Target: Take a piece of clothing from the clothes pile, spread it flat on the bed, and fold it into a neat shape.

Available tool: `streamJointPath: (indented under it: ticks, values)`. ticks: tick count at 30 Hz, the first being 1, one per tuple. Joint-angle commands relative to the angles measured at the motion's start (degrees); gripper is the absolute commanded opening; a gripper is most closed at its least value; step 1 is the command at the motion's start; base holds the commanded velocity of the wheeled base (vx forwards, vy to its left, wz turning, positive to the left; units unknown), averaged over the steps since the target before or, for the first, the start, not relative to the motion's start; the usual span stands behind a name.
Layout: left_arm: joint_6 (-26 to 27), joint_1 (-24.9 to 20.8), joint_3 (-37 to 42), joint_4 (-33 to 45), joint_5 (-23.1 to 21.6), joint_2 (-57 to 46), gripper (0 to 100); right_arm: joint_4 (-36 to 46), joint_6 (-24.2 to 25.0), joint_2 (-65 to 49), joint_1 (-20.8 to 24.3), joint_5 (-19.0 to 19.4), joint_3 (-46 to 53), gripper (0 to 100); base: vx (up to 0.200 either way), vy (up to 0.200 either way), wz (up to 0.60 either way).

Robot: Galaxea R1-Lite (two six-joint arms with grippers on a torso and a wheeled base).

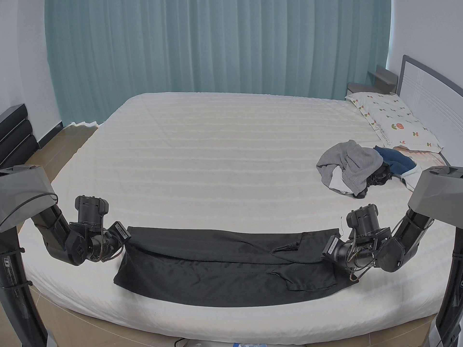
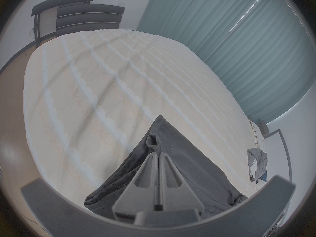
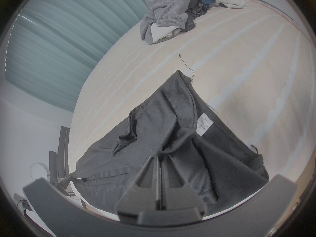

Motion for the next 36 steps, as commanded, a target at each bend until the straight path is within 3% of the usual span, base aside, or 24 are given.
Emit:
streamJointPath:
  ticks: [1,8,12,15,22,35,36]
  values:
    - [-0.02,-0.05,-0.98,0.06,0.02,-0.01,0,-0.32,0.24,-0.6,-0.94,0.36,-2.19,0,0.0,0.0,0.0]
    - [-5.91,0.48,-6.08,-0.03,0.81,0.08,0,-5.5,3.85,0.1,-3.31,0.54,-6.94,0,0.0,0.0,0.0]
    - [-9.16,1.18,-6.78,0.06,0.46,0.26,0,-15.96,4.81,2.92,-4.02,0.28,-5.79,0,0.0,0.0,0.0]
    - [-8.98,1.09,-6.43,0.67,0.28,0.43,0,-16.31,4.64,3.27,-3.93,0.45,-5.09,0,0.0,0.0,0.0]
    - [-2.92,0.74,-3.27,0.67,0.19,0.52,0,-16.58,4.64,3.0,-3.93,0.63,-4.39,0,0.0,0.0,0.0]
    - [-0.2,0.74,-2.3,0.23,0.19,0.61,0,-17.1,4.64,2.83,-3.84,0.89,-3.6,0,0.0,0.0,0.0]
    - [-0.28,0.65,-2.48,0.23,0.19,0.78,100,-17.1,4.73,2.83,-3.75,1.07,-3.6,0,0.0,0.0,0.0]
